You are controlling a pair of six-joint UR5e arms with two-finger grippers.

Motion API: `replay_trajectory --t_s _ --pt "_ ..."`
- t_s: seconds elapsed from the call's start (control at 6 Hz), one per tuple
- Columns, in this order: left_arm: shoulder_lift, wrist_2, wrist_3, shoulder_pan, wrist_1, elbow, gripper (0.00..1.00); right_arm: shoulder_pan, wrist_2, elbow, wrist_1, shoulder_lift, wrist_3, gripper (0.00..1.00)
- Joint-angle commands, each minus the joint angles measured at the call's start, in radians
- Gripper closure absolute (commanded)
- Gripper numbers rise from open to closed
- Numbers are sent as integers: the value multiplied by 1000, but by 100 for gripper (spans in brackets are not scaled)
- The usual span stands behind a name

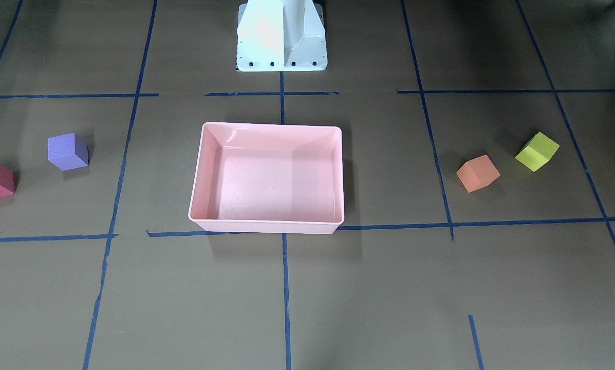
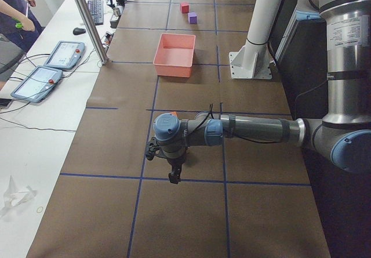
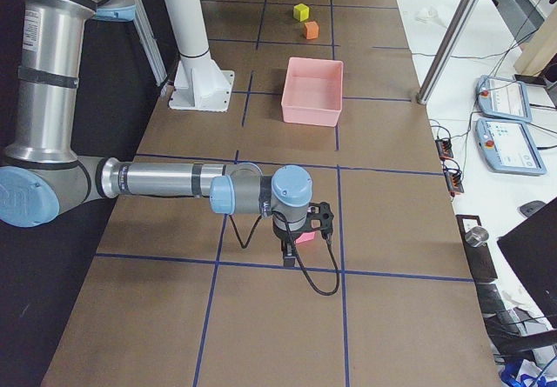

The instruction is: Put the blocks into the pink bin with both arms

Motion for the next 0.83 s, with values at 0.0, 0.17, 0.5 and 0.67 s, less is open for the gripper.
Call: replay_trajectory --t_s 0.0,0.17,0.5,0.67 --pt "0 2 0 3 0 -6 0 -14 -2 -4 49 0 -2 0" --pt "0 2 0 3 0 -7 0 -102 -11 -11 158 27 24 0" --pt "0 0 0 3 0 -9 0 -268 -41 -86 375 103 287 0" --pt "0 0 0 3 0 -9 0 -316 -46 -114 411 111 314 0"
